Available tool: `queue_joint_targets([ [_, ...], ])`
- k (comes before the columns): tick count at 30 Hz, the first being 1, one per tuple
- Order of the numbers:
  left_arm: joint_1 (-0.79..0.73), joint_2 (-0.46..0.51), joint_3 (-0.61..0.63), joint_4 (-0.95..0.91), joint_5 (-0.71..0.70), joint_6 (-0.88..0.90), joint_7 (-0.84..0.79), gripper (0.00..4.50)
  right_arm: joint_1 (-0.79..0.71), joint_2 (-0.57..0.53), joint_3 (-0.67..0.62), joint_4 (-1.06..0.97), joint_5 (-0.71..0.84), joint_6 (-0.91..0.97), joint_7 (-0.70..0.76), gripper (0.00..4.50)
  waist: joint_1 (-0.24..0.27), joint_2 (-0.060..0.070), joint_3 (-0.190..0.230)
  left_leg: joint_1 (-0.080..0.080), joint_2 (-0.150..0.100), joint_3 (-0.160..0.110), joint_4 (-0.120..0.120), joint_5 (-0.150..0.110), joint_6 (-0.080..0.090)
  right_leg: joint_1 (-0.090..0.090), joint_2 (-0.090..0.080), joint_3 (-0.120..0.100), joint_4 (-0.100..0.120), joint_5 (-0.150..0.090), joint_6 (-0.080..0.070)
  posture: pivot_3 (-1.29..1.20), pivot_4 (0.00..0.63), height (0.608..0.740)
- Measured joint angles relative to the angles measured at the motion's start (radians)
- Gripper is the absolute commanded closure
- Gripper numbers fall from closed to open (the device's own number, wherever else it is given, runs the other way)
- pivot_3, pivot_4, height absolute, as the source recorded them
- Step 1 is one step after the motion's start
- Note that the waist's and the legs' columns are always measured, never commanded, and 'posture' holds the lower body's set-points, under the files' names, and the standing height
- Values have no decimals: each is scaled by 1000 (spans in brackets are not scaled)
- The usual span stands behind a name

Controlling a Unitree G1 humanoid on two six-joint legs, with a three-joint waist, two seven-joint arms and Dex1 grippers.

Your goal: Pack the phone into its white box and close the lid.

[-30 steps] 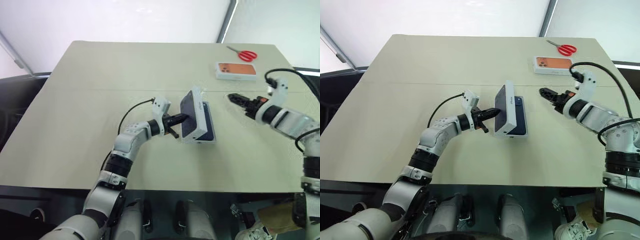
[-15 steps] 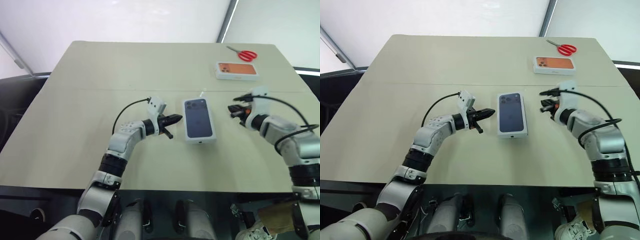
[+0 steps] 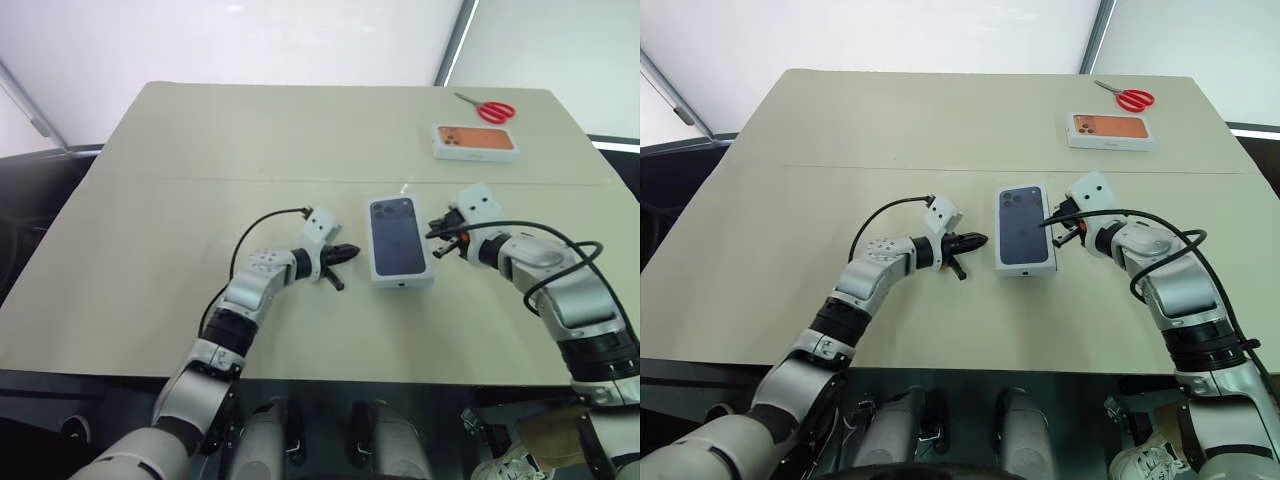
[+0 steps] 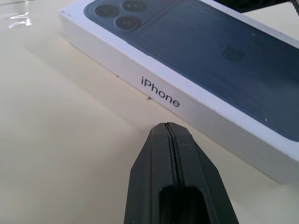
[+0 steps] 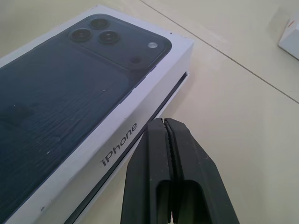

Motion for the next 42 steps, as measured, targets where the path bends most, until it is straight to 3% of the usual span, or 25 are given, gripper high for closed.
queue_joint_targets([
  [8,-39,-67,3,82,1,-21,1,4500,12,7,1,-17,-61,4,35,4455,5,0,0,1,0,0,0,0,0,1,0,0,0,0,0,0,150,738],
  [42,-65,-105,67,80,-19,26,-12,4500,47,38,-15,-34,-225,5,79,4455,18,0,0,1,0,0,1,0,0,1,0,0,0,0,0,0,150,738],
])
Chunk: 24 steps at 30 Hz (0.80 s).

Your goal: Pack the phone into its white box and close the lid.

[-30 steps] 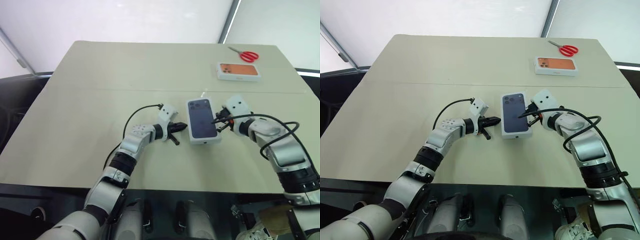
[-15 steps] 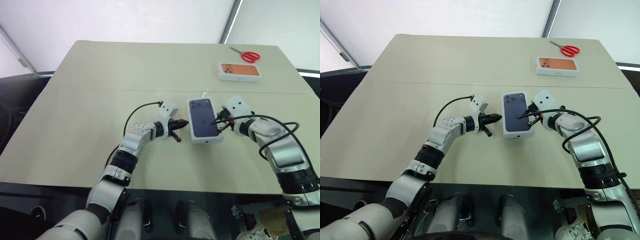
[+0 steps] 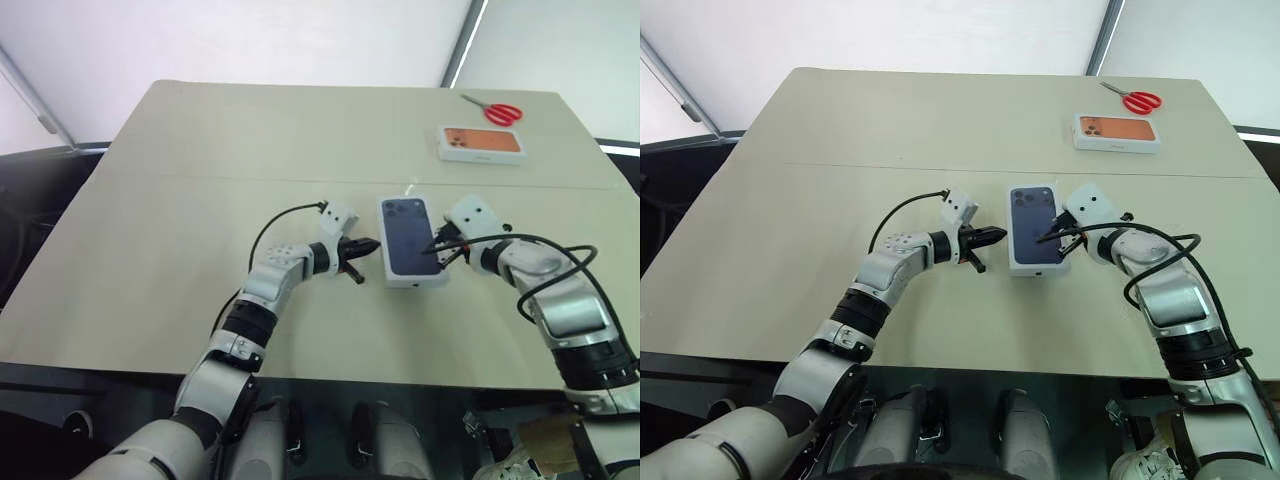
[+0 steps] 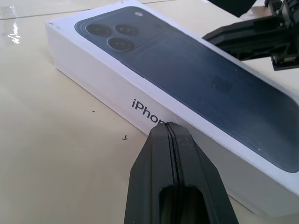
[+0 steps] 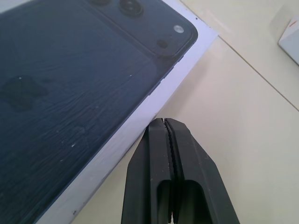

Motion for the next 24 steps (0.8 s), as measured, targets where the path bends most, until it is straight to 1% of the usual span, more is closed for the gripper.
queue_joint_targets([
  [3,0,0,1,0,0,-23,-4,4500,2,6,3,0,-21,-1,-1,4455,0,0,0,0,0,0,0,0,0,0,0,0,0,0,0,0,150,738],
  [6,0,11,-29,1,31,-54,-7,4500,2,15,4,2,-30,-1,-1,4455,0,0,0,0,0,0,0,0,0,0,0,0,0,0,0,0,150,738],
  [9,0,18,-34,2,38,-53,-14,4500,2,23,4,9,-35,-1,0,4455,-1,0,0,0,0,0,0,0,0,0,0,0,0,0,0,0,150,738],
  [14,2,18,-20,-1,26,-43,-14,4500,-2,29,3,11,-46,-1,2,4455,-3,0,0,1,0,0,0,0,0,0,0,0,0,0,0,0,150,738],
  [16,-5,19,10,0,14,-43,-3,4500,-26,39,-9,26,-46,-9,-4,4455,-6,0,0,0,0,0,0,0,0,0,0,0,1,0,0,0,150,738],
  [20,-96,13,61,30,-3,-59,28,4500,-101,49,-51,78,-46,-40,-25,4455,-3,0,0,0,0,0,0,0,0,0,0,0,1,0,0,0,150,738],
  [22,-195,-6,86,114,-1,-117,57,4500,-163,82,-64,123,-44,-74,-38,4455,-1,0,0,1,0,0,0,0,0,1,0,0,1,0,0,0,150,738],
  [24,-252,-35,84,182,17,-181,64,4500,-201,118,-61,150,-43,-101,-38,4455,0,0,0,3,-1,0,0,0,0,3,1,0,0,0,0,0,150,738],
])
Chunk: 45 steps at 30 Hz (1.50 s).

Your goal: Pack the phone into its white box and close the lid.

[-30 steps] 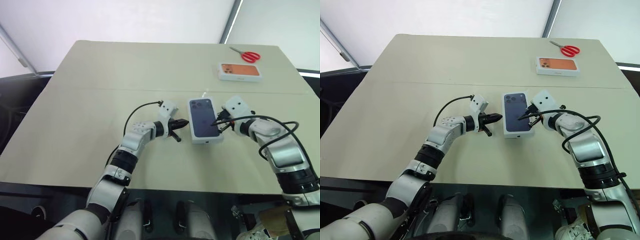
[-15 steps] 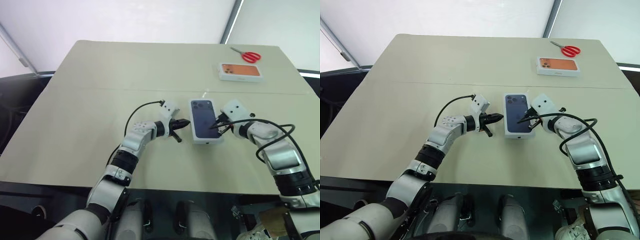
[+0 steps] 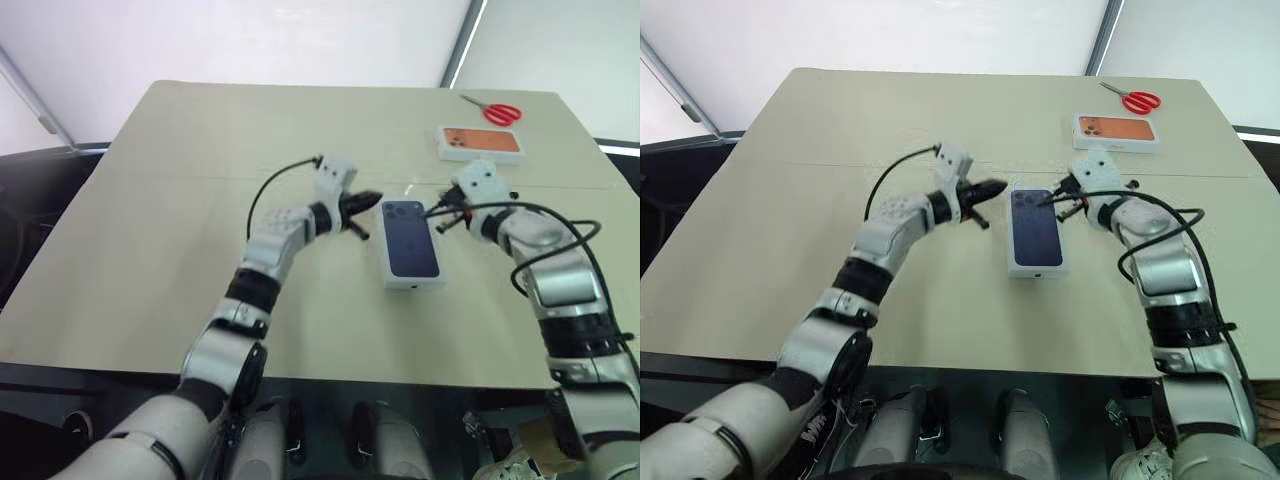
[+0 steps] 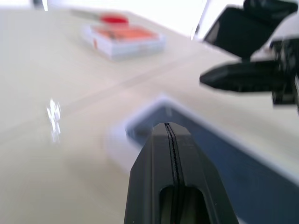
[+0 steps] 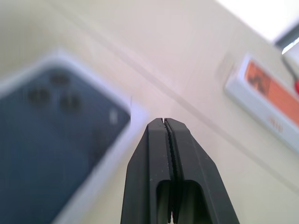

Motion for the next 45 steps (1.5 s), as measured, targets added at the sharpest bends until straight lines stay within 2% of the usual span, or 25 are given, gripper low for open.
queue_joint_targets([
  [3,-27,-45,-7,140,28,-84,12,4500,-26,39,32,70,-11,-42,0,4455,-1,0,0,2,0,1,0,0,0,2,0,0,0,-1,1,0,150,738],
  [7,-25,-45,-68,303,116,-183,22,4500,3,46,104,161,-64,-98,1,4455,-11,0,0,2,0,1,0,0,0,1,0,0,0,-1,1,0,150,738],
  [11,-8,-38,-122,308,180,-258,-19,4500,52,17,133,98,-103,-120,26,4455,-17,0,-1,4,0,0,0,0,0,3,-1,0,0,-1,1,0,150,738],
  [16,115,-4,-154,132,160,-216,-206,4500,158,-48,124,-87,-59,-66,152,4455,-24,-1,-3,5,1,-1,0,-1,0,4,-1,0,0,-1,0,0,150,738],
  [21,288,75,-225,-177,131,-102,-358,4500,273,-177,115,-284,14,-4,320,4455,-23,-1,-4,5,2,-2,0,-1,0,4,-2,1,0,-1,0,0,150,738],
  [26,406,139,-264,-371,128,-40,-371,4500,315,-215,96,-370,66,78,391,4455,-22,-3,-10,5,2,-3,0,-4,5,5,-3,1,-1,-1,0,0,150,738],
  [31,436,150,-258,-390,115,52,-320,4500,290,-154,83,-332,77,84,359,4455,-22,-3,-10,4,2,-3,0,-4,5,3,-3,1,-2,-1,0,0,150,738],
  [34,401,158,-226,-395,82,103,-309,3625,248,-96,51,-262,116,109,328,3579,-20,-2,-9,3,2,-3,0,-2,3,2,-3,1,-1,0,-1,0,150,738],
  [35,389,164,-211,-399,71,112,-307,3165,235,-90,47,-244,119,105,323,3167,-19,-2,-9,2,1,-3,0,-1,1,2,-3,0,-1,0,-1,0,150,738],
  [39,313,258,-86,-436,4,128,-289,1085,177,-80,2,-176,145,61,308,1023,-22,-2,-9,2,1,-2,-1,-1,0,2,-3,0,-1,0,-1,0,150,738],
  [41,301,343,-24,-456,-35,133,-309,62,171,-93,-14,-161,154,33,325,25,-23,-2,-9,2,1,-2,-1,0,0,2,-2,0,-1,0,0,0,150,738],
  [43,315,431,15,-459,-46,134,-334,19,173,-106,-36,-146,176,16,349,2,-23,-2,-9,3,1,-1,-1,0,0,2,-1,0,-1,0,0,0,150,738],
  [45,349,479,39,-461,-58,134,-356,19,174,-127,-56,-135,191,4,370,2,-21,-2,-8,3,1,-1,-1,0,0,2,-1,0,-1,0,0,0,150,738],
])
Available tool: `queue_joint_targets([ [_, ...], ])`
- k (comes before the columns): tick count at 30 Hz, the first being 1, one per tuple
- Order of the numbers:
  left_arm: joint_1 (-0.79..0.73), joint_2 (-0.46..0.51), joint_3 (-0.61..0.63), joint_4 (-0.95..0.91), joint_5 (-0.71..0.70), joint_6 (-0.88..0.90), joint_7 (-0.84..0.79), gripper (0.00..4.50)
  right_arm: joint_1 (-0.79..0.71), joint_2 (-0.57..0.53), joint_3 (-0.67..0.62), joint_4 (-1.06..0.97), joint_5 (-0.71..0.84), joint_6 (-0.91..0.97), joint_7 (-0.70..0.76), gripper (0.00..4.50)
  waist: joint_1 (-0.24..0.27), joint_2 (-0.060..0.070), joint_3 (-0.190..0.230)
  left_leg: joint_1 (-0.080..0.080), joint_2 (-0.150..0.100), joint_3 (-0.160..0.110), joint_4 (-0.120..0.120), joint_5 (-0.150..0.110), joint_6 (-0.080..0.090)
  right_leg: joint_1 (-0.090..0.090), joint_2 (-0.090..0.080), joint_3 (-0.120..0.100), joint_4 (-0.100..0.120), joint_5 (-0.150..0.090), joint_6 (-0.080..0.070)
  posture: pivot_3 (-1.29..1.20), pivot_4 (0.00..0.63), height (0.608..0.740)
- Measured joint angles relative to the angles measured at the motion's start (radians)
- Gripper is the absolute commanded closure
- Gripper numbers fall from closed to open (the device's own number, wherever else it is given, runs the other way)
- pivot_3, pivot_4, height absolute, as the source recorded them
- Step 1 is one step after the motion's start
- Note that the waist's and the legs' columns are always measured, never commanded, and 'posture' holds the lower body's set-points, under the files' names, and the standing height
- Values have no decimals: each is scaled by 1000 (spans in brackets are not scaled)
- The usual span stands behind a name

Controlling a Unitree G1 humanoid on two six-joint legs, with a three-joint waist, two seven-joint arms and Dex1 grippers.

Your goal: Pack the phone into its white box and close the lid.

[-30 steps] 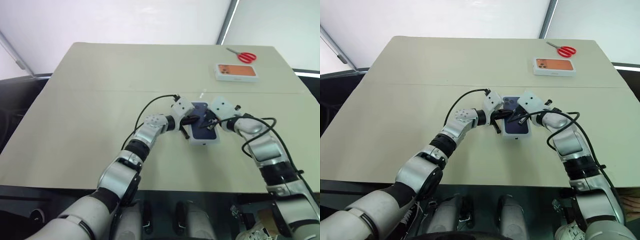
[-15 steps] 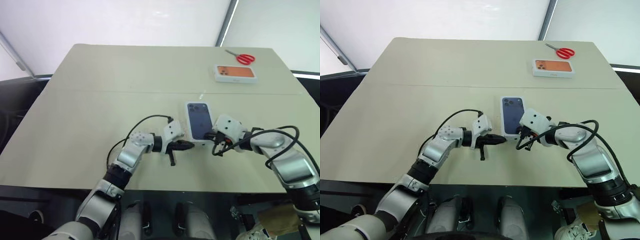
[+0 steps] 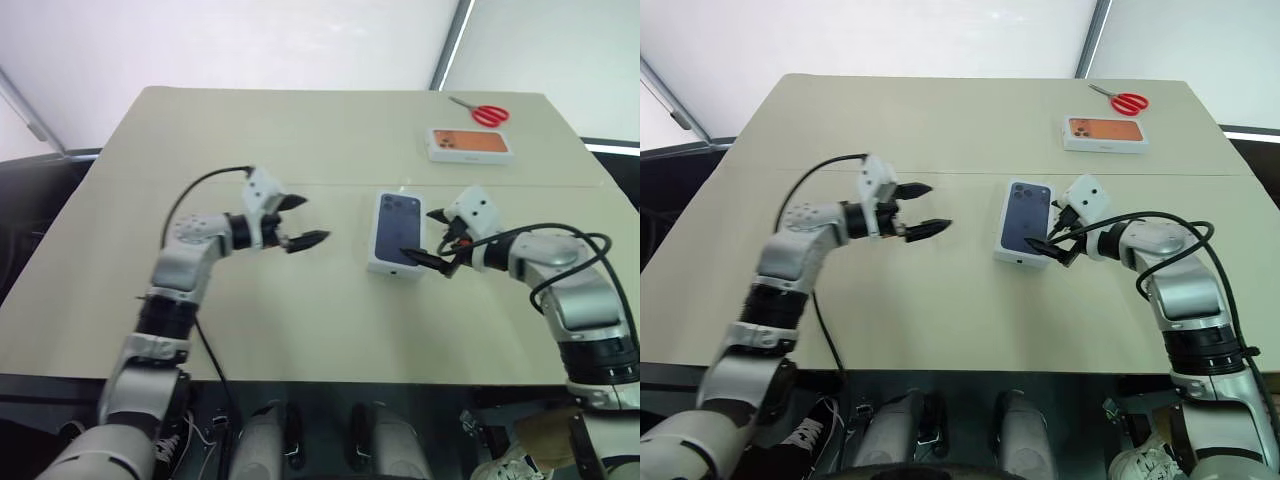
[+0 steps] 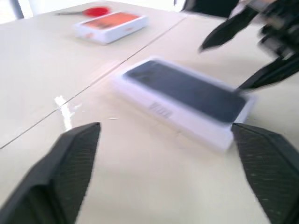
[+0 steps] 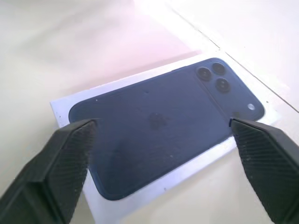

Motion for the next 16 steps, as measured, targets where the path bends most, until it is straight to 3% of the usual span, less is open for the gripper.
queue_joint_targets([
  [7,172,203,95,-87,-67,38,-68,19,155,-127,-170,-42,194,25,200,2,1,0,1,0,0,-1,0,0,0,1,-2,1,-1,0,0,0,150,738],
  [16,294,289,171,-229,-140,92,-32,19,231,-186,-232,-31,256,11,256,2,0,0,1,0,0,-1,-1,-2,-2,0,-3,1,-2,0,0,0,150,738],
])
